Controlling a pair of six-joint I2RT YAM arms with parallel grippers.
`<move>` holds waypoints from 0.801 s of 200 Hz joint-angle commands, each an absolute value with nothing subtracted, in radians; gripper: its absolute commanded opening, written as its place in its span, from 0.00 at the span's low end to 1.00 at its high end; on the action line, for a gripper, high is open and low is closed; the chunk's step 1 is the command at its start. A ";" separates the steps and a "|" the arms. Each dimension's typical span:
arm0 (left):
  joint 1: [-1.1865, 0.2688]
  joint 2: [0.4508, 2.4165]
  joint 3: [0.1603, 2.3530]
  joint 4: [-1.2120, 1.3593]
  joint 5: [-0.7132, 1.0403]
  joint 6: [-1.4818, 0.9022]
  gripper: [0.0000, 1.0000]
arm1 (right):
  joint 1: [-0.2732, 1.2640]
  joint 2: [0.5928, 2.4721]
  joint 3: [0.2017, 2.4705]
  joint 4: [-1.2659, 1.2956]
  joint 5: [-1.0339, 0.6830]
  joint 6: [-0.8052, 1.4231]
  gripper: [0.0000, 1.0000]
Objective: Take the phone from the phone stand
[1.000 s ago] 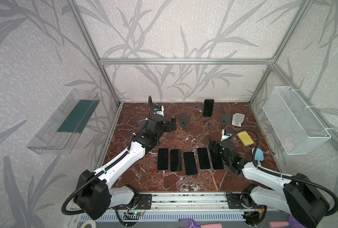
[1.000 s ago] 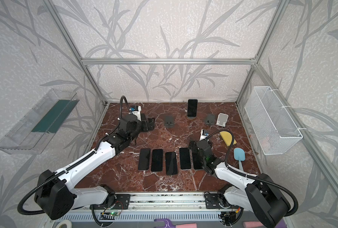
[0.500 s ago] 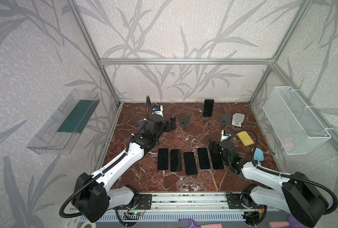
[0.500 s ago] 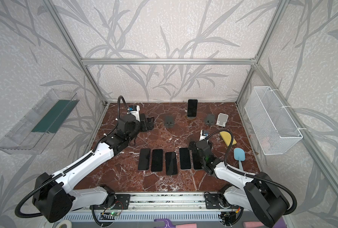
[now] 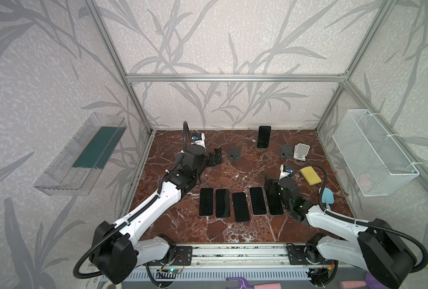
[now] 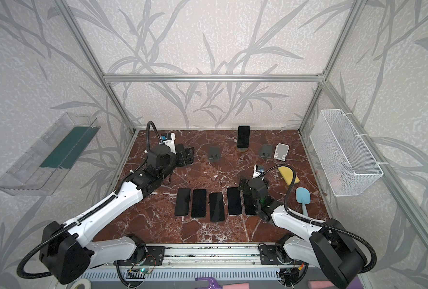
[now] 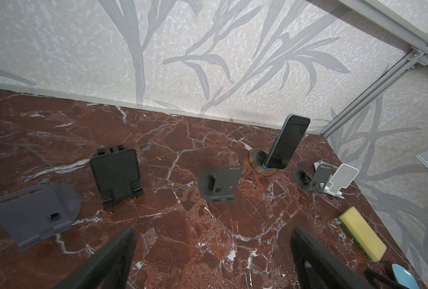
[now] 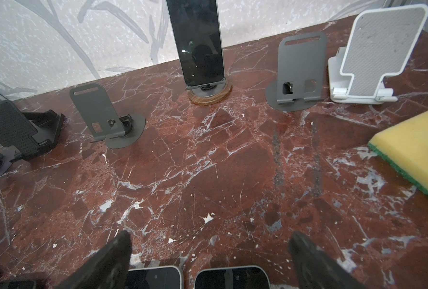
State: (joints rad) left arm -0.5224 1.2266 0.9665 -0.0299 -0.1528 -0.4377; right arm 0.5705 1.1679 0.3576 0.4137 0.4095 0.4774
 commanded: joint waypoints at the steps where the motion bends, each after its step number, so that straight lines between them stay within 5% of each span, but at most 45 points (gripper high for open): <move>1: -0.519 1.228 0.962 -0.021 -0.189 -0.427 0.97 | 0.575 1.149 0.355 0.399 0.410 0.479 0.97; 81: -0.517 1.186 0.945 0.005 -0.150 -0.520 0.95 | 0.575 1.115 0.332 0.422 0.586 0.394 0.99; 160: -0.512 1.080 0.921 0.024 -0.253 -0.413 0.95 | 0.576 1.132 0.573 0.226 0.429 0.411 0.99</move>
State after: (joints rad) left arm -0.5182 1.1217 0.9512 -0.0158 -0.2047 -0.4366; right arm 0.5705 1.1442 0.5098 0.2947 0.4614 0.3882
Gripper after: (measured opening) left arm 0.947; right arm 0.991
